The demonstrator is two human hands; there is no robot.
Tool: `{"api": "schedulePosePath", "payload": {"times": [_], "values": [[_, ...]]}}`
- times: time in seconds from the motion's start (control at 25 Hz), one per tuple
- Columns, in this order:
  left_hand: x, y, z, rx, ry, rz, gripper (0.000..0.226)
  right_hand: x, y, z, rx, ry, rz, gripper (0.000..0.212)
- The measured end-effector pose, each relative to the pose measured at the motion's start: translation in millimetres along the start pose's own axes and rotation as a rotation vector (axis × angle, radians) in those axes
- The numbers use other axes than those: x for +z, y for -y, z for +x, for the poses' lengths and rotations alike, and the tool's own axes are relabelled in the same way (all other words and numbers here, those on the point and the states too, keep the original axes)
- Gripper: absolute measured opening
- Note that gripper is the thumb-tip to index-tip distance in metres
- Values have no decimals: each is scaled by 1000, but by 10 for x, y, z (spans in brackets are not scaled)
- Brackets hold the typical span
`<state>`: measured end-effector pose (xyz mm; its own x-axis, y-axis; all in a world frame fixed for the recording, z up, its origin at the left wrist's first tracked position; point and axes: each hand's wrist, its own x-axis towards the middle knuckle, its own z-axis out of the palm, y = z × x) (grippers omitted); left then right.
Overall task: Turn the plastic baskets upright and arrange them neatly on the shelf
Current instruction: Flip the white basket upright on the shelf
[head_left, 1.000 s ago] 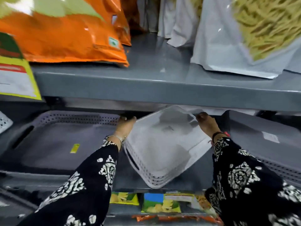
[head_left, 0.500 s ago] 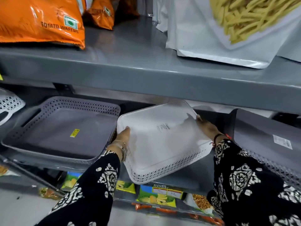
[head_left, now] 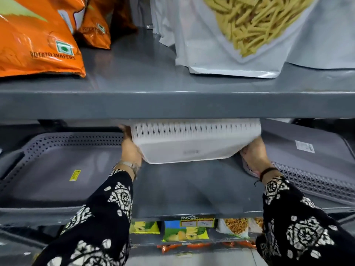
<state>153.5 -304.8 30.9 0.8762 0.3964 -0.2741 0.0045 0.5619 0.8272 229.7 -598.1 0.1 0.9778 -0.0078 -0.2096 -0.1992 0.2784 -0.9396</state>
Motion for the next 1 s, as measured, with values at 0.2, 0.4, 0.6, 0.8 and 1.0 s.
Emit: {"api": "schedulePosePath", "payload": {"times": [0.2, 0.4, 0.6, 0.8, 1.0], "values": [[-311, -122, 99, -228, 120, 215, 50, -134, 100, -239, 193, 128, 117, 43], [-424, -110, 216, -225, 106, 403, 41, -288, -100, -52, 250, 57, -290, 34], [-475, 35, 200, -276, 95, 493, 40, -209, -224, -102, 66, 32, -596, 22], [-543, 117, 343, -321, 60, 582, 78, -149, -329, -141, 10, 33, -520, 20], [-438, 199, 395, -282, 12, 663, 79, -240, -501, 25, 2, -75, -641, 37]]}}
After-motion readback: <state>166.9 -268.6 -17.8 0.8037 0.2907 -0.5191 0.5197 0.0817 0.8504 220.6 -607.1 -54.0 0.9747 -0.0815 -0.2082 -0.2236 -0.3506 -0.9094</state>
